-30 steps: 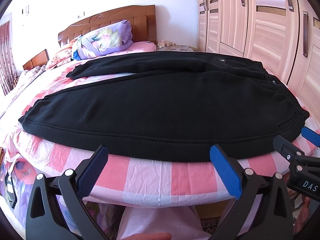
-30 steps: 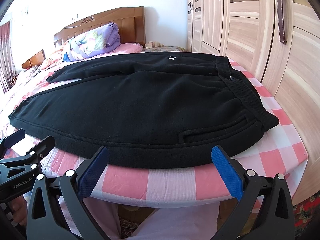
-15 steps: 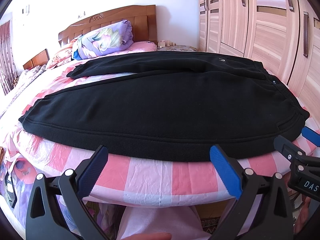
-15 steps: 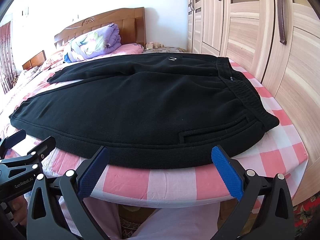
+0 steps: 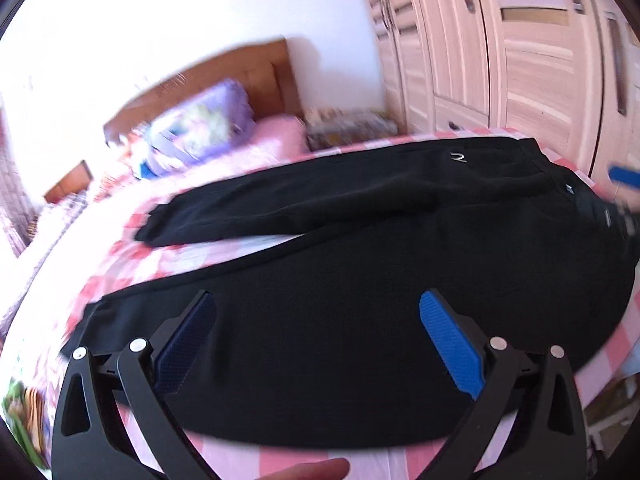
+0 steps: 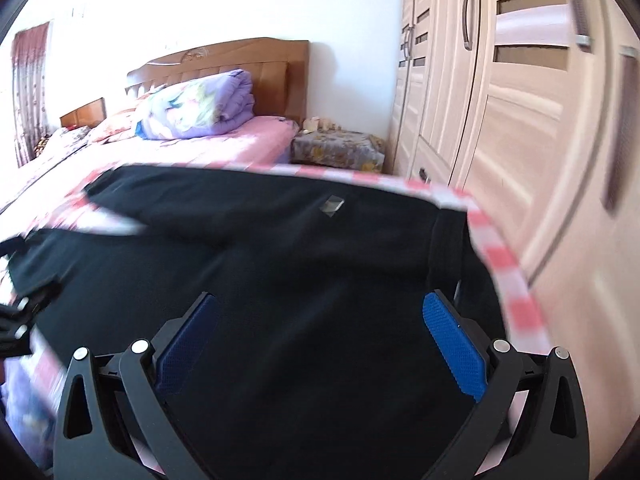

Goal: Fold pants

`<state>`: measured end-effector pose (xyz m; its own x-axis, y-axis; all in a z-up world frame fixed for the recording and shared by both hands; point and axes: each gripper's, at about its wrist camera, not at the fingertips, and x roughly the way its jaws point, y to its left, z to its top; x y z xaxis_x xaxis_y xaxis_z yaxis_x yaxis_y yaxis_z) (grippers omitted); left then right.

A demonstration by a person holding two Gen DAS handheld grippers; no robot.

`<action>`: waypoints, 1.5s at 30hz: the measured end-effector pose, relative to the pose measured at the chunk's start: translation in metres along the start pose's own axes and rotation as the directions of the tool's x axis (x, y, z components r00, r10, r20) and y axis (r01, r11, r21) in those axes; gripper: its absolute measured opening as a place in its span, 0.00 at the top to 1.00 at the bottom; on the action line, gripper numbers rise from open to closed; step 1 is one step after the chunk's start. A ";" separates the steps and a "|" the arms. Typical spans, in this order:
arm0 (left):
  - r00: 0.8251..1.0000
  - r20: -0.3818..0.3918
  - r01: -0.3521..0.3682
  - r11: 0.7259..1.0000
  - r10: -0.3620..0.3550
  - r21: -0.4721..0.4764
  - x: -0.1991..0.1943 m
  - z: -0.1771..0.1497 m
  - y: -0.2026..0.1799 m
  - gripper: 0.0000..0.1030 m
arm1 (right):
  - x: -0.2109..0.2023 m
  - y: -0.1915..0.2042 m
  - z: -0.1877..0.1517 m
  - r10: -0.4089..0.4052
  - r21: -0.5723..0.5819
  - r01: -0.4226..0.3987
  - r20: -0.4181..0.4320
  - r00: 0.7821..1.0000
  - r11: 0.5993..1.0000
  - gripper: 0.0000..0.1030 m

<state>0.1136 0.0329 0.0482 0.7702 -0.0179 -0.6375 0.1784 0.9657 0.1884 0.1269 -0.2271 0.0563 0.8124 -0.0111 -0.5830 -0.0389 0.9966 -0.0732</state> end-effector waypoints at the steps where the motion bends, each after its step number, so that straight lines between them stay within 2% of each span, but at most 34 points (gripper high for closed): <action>1: 0.999 -0.022 0.047 0.999 -0.046 0.013 0.012 0.013 0.004 0.01 | 0.023 -0.013 0.020 0.010 0.001 -0.010 -0.027 1.000 1.000 0.04; 2: 0.997 -0.031 0.076 0.997 -0.075 0.018 0.028 0.029 0.010 0.01 | 0.050 -0.026 0.040 0.013 0.004 -0.012 -0.065 0.998 1.000 0.04; 4: 0.997 -0.038 0.067 0.998 -0.067 0.003 0.055 0.055 0.019 0.01 | 0.100 -0.043 0.070 -0.006 -0.019 0.003 -0.139 0.990 1.000 0.04; 6: 0.992 -0.067 0.110 0.994 -0.110 -0.003 0.083 0.077 0.024 0.01 | 0.145 -0.053 0.093 0.032 -0.059 -0.044 -0.199 0.980 0.997 0.04; 7: 0.990 -0.084 0.110 0.994 -0.111 -0.016 0.098 0.089 0.028 0.01 | 0.174 -0.056 0.105 0.068 -0.070 -0.086 -0.235 0.970 0.994 0.04; 10: 0.984 -0.093 0.141 0.985 -0.151 -0.102 0.143 0.120 0.042 0.01 | 0.228 -0.061 0.128 0.136 -0.085 -0.169 -0.305 0.943 0.982 0.04; 12: 0.975 -0.152 0.139 0.979 -0.162 -0.150 0.178 0.139 0.047 0.01 | 0.259 -0.057 0.143 0.160 -0.134 -0.213 -0.327 0.931 0.968 0.04; 14: 0.957 -0.209 0.164 0.969 -0.202 -0.185 0.207 0.153 0.052 0.01 | 0.279 -0.052 0.150 0.185 -0.171 -0.257 -0.349 0.919 0.951 0.04; 17: 0.928 -0.274 0.173 0.945 -0.251 -0.278 0.250 0.169 0.059 0.01 | 0.304 -0.040 0.152 0.239 -0.195 -0.334 -0.392 0.888 0.922 0.04; 20: 0.879 -0.313 0.218 0.887 -0.359 -0.407 0.280 0.177 0.062 0.02 | 0.323 -0.030 0.151 0.271 -0.214 -0.395 -0.444 0.854 0.894 0.06; 21: 0.860 -0.324 0.227 0.864 -0.394 -0.449 0.289 0.179 0.061 0.02 | 0.327 -0.028 0.150 0.286 -0.215 -0.418 -0.462 0.840 0.883 0.09; 22: 0.847 -0.336 0.225 0.850 -0.412 -0.477 0.297 0.180 0.061 0.02 | 0.330 -0.026 0.148 0.305 -0.212 -0.446 -0.480 0.823 0.869 0.17; 23: 0.836 -0.347 0.220 0.838 -0.426 -0.500 0.304 0.181 0.061 0.02 | 0.331 -0.023 0.144 0.315 -0.219 -0.468 -0.496 0.809 0.856 0.20; 24: 0.828 -0.351 0.220 0.828 -0.438 -0.515 0.308 0.182 0.059 0.02 | 0.328 -0.023 0.143 0.320 -0.233 -0.471 -0.481 0.816 0.851 0.24; 25: 0.816 -0.355 0.222 0.815 -0.456 -0.536 0.311 0.182 0.057 0.02 | 0.325 -0.023 0.142 0.340 -0.240 -0.490 -0.473 0.813 0.838 0.36; 26: 0.804 -0.359 0.223 0.800 -0.474 -0.557 0.315 0.182 0.057 0.02 | 0.323 -0.022 0.143 0.356 -0.241 -0.505 -0.469 0.808 0.829 0.56; 27: 0.791 -0.362 0.223 0.783 -0.494 -0.581 0.320 0.182 0.056 0.02 | 0.317 -0.021 0.143 0.360 -0.255 -0.506 -0.454 0.815 0.824 0.63; 28: 0.784 -0.361 0.220 0.770 -0.505 -0.599 0.324 0.183 0.055 0.02 | 0.309 -0.020 0.144 0.348 -0.293 -0.491 -0.427 0.835 0.820 0.70; 29: 0.783 -0.361 0.211 0.762 -0.507 -0.612 0.327 0.184 0.056 0.02 | 0.299 -0.017 0.141 0.332 -0.336 -0.475 -0.403 0.853 0.813 0.72; 30: 0.789 -0.362 0.190 0.758 -0.496 -0.624 0.328 0.185 0.054 0.02 | 0.291 -0.014 0.139 0.316 -0.376 -0.459 -0.383 0.868 0.805 0.75; 32: 0.792 -0.364 0.169 0.749 -0.490 -0.641 0.331 0.188 0.052 0.02 | 0.271 -0.008 0.134 0.286 -0.444 -0.413 -0.326 0.901 0.795 0.77; 36: 0.789 -0.341 0.136 0.686 -0.512 -0.715 0.340 0.193 0.050 0.02 | 0.217 0.007 0.120 0.251 -0.548 -0.313 -0.186 0.950 0.776 0.78; 38: 0.791 -0.336 0.119 0.668 -0.511 -0.735 0.344 0.195 0.049 0.02 | 0.192 0.015 0.107 0.229 -0.587 -0.261 -0.131 0.965 0.767 0.78; 40: 0.796 -0.351 0.089 0.669 -0.493 -0.738 0.349 0.196 0.048 0.02 | 0.171 0.026 0.094 0.208 -0.609 -0.215 -0.083 0.974 0.764 0.78; 41: 0.804 -0.352 0.073 0.668 -0.479 -0.741 0.350 0.196 0.051 0.02 | 0.159 0.031 0.085 0.191 -0.626 -0.181 -0.052 0.980 0.758 0.80; 42: 0.813 -0.345 0.059 0.656 -0.469 -0.753 0.350 0.195 0.054 0.02 | 0.153 0.036 0.079 0.174 -0.644 -0.153 -0.030 0.984 0.750 0.89; 43: 0.817 -0.339 0.053 0.646 -0.467 -0.761 0.348 0.193 0.057 0.02 | 0.144 0.043 0.070 0.142 -0.667 -0.101 0.008 0.990 0.739 0.93; 45: 0.824 -0.331 0.047 0.638 -0.459 -0.768 0.343 0.189 0.063 0.05 | 0.133 0.048 0.059 0.116 -0.669 -0.061 0.037 0.993 0.741 0.93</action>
<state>0.5052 0.0382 -0.0174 0.3498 -0.3727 -0.8595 -0.3203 0.8146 -0.4836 0.2674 -0.1757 0.0233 0.8236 0.1073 -0.5570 -0.4676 0.6842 -0.5596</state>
